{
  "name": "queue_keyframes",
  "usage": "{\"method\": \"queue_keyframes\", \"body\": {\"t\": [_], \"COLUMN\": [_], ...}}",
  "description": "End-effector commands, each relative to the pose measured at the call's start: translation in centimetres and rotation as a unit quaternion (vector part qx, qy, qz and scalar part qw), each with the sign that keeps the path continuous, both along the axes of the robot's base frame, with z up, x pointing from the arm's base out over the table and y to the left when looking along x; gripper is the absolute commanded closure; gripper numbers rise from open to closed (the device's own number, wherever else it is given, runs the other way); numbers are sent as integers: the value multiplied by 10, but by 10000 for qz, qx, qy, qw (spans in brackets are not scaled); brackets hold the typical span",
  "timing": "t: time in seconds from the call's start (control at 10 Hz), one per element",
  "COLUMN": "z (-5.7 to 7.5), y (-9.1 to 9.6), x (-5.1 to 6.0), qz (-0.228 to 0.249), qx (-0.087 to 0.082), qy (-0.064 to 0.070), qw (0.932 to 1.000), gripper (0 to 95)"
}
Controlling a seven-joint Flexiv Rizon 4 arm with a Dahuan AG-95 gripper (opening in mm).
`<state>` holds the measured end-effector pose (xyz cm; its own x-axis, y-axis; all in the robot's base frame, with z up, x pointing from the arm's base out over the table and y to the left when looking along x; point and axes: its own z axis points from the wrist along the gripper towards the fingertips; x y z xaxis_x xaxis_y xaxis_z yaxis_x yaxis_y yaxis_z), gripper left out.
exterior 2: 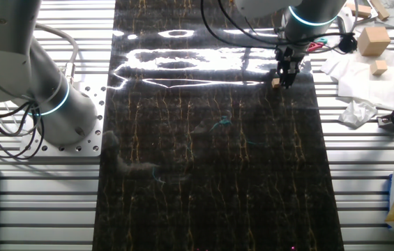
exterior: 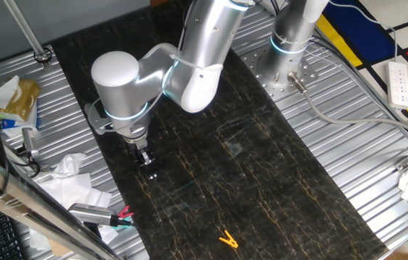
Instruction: Use the gripper to push the small block from left to right
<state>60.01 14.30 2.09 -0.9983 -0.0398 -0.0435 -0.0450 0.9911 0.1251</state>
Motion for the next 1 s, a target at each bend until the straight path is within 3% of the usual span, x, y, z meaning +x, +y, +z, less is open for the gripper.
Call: {"method": "queue_keyframes", "body": {"t": [0.1, 1.0], "z": [-2, -5], "y": [2, 24], "x": [1, 2], "qz": [-5, -150], "qx": [5, 50], "qy": [-15, 1], "qw": [10000, 9999], "gripper": [190, 190]}}
